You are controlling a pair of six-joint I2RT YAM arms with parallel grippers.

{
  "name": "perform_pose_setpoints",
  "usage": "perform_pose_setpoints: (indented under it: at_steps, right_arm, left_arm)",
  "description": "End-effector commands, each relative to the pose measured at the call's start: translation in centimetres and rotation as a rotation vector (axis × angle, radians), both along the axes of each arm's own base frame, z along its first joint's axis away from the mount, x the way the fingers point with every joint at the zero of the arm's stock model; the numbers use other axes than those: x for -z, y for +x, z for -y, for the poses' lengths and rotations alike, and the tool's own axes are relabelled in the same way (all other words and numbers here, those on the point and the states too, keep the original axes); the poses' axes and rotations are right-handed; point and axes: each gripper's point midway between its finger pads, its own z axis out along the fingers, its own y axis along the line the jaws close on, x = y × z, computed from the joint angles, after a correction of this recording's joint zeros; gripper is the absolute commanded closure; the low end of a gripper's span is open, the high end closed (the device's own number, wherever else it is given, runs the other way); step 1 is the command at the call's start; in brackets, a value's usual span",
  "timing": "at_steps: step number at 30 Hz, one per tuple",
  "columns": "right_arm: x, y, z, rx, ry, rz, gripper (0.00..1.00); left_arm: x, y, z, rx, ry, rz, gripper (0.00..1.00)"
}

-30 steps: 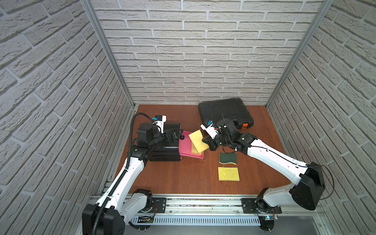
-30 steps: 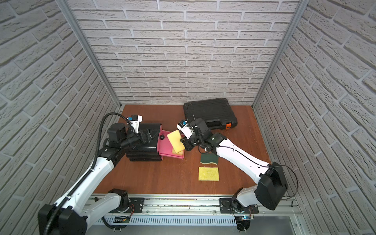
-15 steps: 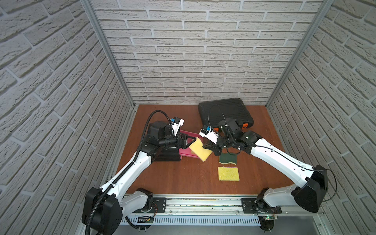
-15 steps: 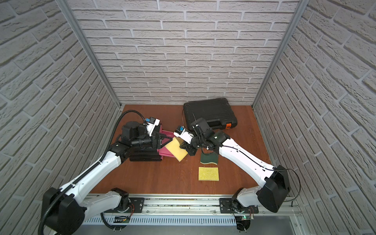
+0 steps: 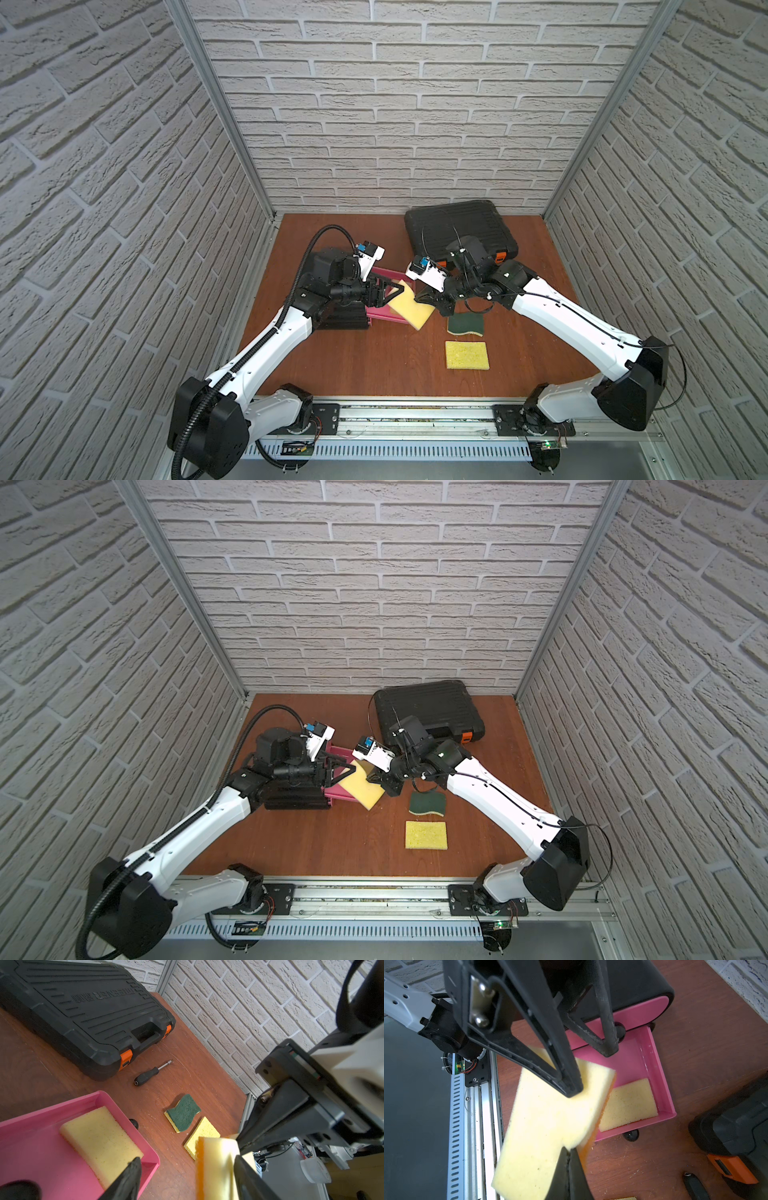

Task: Take the sponge out of the drawer
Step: Pick up the sponge from the drawer.

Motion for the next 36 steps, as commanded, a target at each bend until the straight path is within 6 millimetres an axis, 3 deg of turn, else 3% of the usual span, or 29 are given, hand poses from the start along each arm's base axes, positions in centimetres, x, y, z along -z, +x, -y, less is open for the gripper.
perform_pose_setpoints:
  at_steps: [1, 13, 16, 24, 28, 34, 36]
  right_arm:
    - [-1.5, 0.4, -0.5, -0.027, 0.026, 0.033, 0.97]
    - [-1.4, 0.9, -0.3, -0.048, -0.021, 0.063, 0.97]
    - [-1.4, 1.2, -0.1, -0.043, -0.039, 0.075, 0.97]
    - [-1.5, 1.8, -0.6, -0.033, -0.029, 0.073, 0.97]
    - [-1.8, 2.7, -0.5, 0.016, -0.023, 0.101, 0.96]
    - [-2.9, 4.5, -0.5, 0.147, 0.048, 0.141, 0.73]
    - [-3.6, 4.9, -0.5, 0.195, 0.086, 0.148, 0.58]
  left_arm:
    - [-1.0, 0.0, 0.5, 0.025, -0.001, 0.047, 0.38]
    - [-0.7, -0.5, 0.8, 0.048, 0.009, 0.049, 0.39]
    - [-0.6, -0.5, 0.8, 0.05, 0.011, 0.049, 0.43]
    - [-0.6, -0.6, 0.8, 0.05, 0.012, 0.053, 0.81]
    - [-0.6, -0.7, 0.9, 0.048, 0.006, 0.057, 0.94]
    - [-1.1, -0.5, 0.7, 0.001, -0.016, 0.072, 0.97]
    - [-1.5, -0.4, 0.4, -0.033, -0.025, 0.079, 0.98]
